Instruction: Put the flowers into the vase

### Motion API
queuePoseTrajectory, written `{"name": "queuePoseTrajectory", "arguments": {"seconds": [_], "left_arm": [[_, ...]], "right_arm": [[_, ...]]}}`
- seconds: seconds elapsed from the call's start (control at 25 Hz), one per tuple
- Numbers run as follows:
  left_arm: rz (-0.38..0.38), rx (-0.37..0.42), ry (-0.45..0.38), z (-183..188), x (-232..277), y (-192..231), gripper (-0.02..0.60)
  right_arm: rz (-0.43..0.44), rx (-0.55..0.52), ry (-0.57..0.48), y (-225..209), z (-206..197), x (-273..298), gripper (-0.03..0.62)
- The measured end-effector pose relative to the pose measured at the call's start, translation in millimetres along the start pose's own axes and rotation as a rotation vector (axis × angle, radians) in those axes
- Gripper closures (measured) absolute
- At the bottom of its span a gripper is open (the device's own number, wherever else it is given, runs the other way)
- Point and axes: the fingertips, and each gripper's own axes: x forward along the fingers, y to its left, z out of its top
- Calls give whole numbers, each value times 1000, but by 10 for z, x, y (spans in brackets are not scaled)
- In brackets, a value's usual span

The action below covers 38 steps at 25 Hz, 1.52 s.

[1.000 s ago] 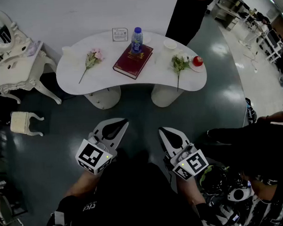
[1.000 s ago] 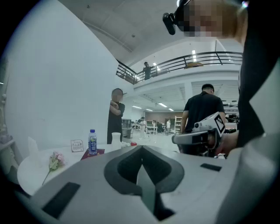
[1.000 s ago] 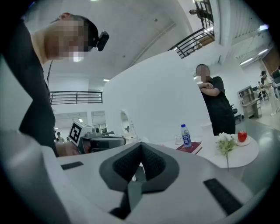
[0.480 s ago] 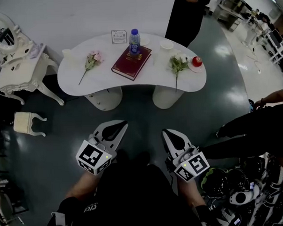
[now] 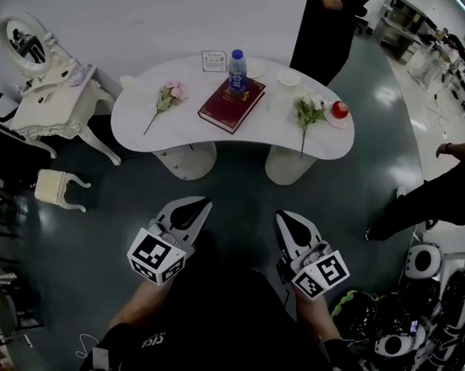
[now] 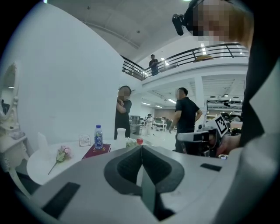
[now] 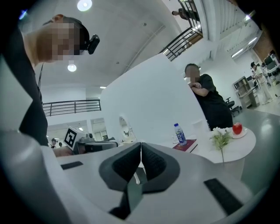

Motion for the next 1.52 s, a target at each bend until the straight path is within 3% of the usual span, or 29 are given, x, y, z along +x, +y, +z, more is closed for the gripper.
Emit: {"name": "queuePoseTrajectory", "arguments": {"seconds": [0.4,0.76,1.04,1.32,1.52], "left_arm": [[53,-27,-30,-64,19,811,570],[65,-47,-41,-24,-81,2316,570],[153,-74,-38,-33,-317,3444,570],[237,-101,-31,-89,-318,4077,570],[311,-146,-25,-63,-159,4540,570]], "right_arm": [[29,-20,55,-73,-32,852,566],[24,-34,90,49,9,2450,566],[65,-30,131,171,36,3620,566],[154,-26,187,129,-83,4397,566],[201,-18,192,-160,-48,4820,565]]}}
